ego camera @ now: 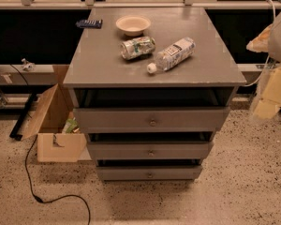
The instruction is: Open bottom drawer
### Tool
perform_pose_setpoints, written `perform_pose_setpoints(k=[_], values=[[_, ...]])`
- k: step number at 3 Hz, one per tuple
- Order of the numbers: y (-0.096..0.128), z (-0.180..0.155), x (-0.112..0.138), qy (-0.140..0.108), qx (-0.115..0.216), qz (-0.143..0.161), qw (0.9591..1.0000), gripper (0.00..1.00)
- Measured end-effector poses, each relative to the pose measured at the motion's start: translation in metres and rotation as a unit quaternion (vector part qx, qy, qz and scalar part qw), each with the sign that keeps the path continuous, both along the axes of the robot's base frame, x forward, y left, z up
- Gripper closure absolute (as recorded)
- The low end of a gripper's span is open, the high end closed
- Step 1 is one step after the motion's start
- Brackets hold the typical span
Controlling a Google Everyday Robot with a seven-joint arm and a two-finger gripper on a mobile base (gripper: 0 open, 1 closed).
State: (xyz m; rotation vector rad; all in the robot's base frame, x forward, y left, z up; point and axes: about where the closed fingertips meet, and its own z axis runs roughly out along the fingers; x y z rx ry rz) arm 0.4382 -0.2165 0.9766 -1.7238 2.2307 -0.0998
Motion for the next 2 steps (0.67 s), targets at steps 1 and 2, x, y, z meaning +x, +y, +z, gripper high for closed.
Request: perform_pose_setpoints(k=[1,2], values=[[0.0,-0.002,0.0,-0.001,0.005,0.0,1.0,0.0],[-0.005,-0.014,0.0,0.008,0.026,0.002,0.9996,0.0]])
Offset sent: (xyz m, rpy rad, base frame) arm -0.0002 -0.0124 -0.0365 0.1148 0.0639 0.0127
